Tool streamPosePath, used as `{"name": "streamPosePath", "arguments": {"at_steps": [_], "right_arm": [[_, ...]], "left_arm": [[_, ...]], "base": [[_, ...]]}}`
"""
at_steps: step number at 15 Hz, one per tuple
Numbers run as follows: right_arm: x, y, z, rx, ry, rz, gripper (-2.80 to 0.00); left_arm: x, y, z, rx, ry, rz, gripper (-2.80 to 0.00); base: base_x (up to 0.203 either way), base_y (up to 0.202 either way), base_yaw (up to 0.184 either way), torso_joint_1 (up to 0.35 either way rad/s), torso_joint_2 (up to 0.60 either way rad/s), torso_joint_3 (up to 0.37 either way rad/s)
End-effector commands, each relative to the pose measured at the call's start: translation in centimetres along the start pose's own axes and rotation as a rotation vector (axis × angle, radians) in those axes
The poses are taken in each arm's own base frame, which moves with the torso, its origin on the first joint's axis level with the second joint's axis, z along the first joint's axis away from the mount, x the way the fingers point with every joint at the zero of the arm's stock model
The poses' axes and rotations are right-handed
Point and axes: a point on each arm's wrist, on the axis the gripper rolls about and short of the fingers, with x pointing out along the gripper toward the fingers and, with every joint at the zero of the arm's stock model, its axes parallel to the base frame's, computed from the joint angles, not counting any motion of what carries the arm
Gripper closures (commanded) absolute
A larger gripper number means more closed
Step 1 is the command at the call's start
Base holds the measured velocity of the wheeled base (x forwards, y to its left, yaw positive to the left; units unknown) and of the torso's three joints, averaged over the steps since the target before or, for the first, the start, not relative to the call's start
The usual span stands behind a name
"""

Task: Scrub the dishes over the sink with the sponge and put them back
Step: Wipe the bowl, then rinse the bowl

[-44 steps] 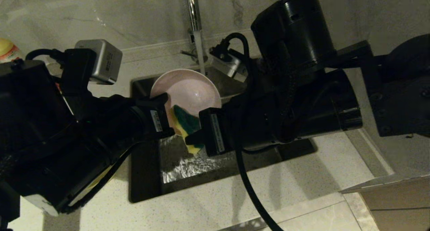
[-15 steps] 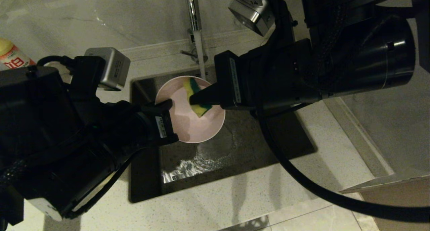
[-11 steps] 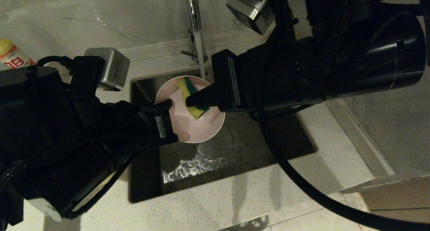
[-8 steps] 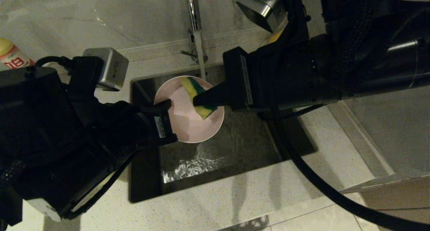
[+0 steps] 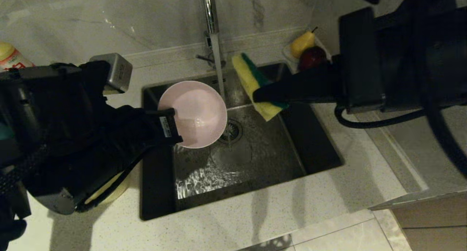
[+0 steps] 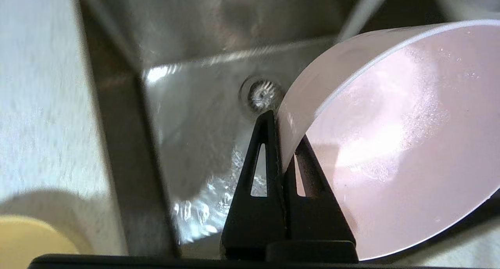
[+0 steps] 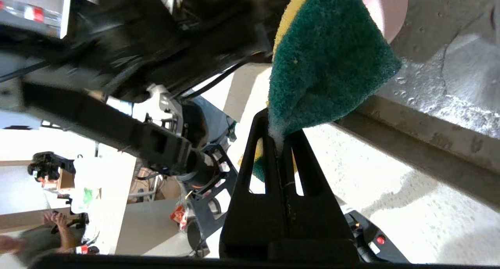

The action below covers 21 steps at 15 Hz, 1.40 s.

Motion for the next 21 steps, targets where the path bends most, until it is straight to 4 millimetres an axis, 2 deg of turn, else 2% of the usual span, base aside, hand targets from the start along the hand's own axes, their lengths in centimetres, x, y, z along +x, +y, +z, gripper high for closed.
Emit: {"name": "streamPosePath", "arguments": {"at_steps": [1, 4, 10, 16, 21], "right_arm": [[-3.3, 0.8, 0.2, -0.011, -0.051, 0.021, 0.0], [-4.6, 0.0, 0.4, -0.002, -0.073, -0.024, 0.0], [-5.5, -0.5, -1.1, 0.008, -0.042, -0.042, 0.0], [-6.2, -0.5, -1.6, 0.011, -0.036, -0.039, 0.0], [-5.8, -0.7, -1.8, 0.014, -0.023, -0.041, 0.0]], "left_arm": [[1.7, 0.6, -0.5, -0.011, 0.102, 0.067, 0.0], [3.7, 0.6, -0.3, -0.088, 0.279, 0.135, 0.0], [9.7, -0.8, -0.5, -0.28, 0.501, 0.157, 0.0], [12.0, -1.4, -0.2, -0.392, 0.493, 0.181, 0.0], [13.5, -0.8, 0.6, -0.491, 0.471, 0.174, 0.0]], "base": [[0.0, 0.0, 0.0, 0.0, 0.0, 0.0], [0.0, 0.0, 0.0, 0.0, 0.0, 0.0], [0.0, 0.0, 0.0, 0.0, 0.0, 0.0], [0.0, 0.0, 0.0, 0.0, 0.0, 0.0], [0.0, 0.0, 0.0, 0.0, 0.0, 0.0]]}}
